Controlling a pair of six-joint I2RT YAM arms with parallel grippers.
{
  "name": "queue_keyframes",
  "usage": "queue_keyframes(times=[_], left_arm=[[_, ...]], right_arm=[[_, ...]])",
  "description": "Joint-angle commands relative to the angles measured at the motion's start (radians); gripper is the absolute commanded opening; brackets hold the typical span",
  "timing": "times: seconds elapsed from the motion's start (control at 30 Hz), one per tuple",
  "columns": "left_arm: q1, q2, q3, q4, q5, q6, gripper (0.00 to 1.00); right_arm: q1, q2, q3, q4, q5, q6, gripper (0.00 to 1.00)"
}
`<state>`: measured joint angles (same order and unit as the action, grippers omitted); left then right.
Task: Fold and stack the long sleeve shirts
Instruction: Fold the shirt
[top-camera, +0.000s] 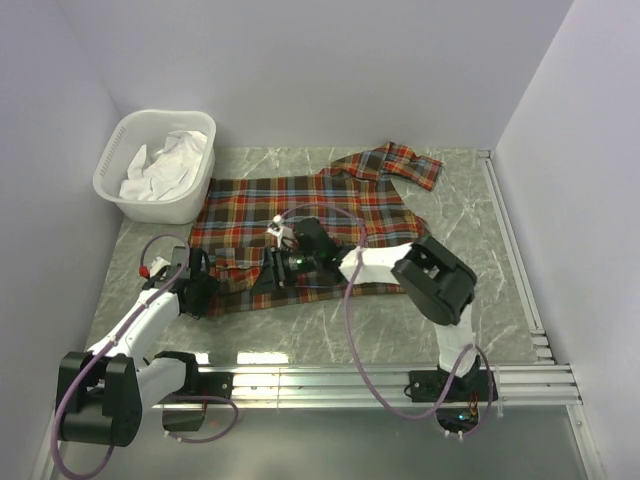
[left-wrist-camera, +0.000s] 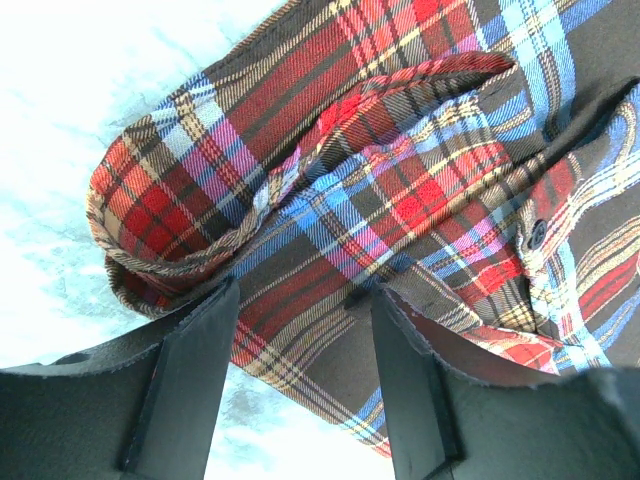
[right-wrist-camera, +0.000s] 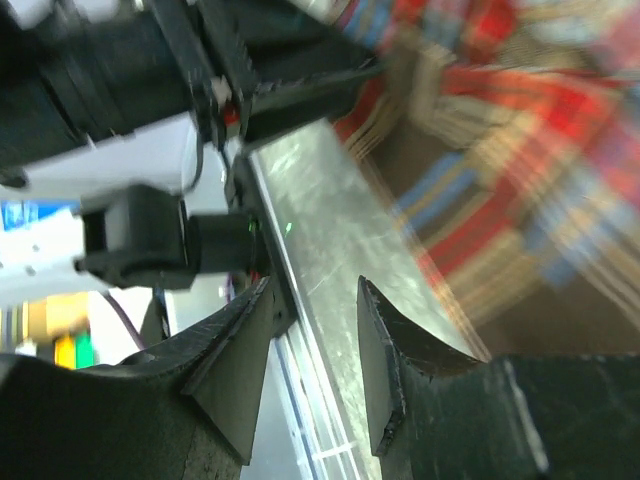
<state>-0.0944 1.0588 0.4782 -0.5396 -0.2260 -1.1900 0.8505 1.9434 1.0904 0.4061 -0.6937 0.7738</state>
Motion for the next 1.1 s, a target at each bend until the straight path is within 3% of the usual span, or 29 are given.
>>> queue_keyframes(times=[0.0, 0.13, 0.3, 0.7, 1.07], left_arm=[[0.01, -0.006, -0.024, -0.025, -0.032, 0.01, 0.62], [0.013, -0.002, -0.033, -0.019, -0.033, 0.007, 0.62], [0.019, 0.001, -0.036, -0.022, -0.044, 0.006, 0.62], [0.047, -0.02, -0.046, -0.04, -0.062, -0.016, 0.62], [0.088, -0.007, -0.021, -0.063, -0.061, -0.013, 0.63]], right_arm=[[0.012, 0.077, 0.065, -0.049, -0.092, -0.053, 0.46], [0.01, 0.181, 0.086, -0.085, -0.119, -0.082, 0.46], [-0.019, 0.189, 0.016, -0.119, -0.113, -0.111, 0.45], [-0.327, -0.062, -0.311, -0.355, -0.023, -0.266, 0.44], [-0.574, -0.325, -0.52, -0.481, 0.126, -0.223, 0.42]])
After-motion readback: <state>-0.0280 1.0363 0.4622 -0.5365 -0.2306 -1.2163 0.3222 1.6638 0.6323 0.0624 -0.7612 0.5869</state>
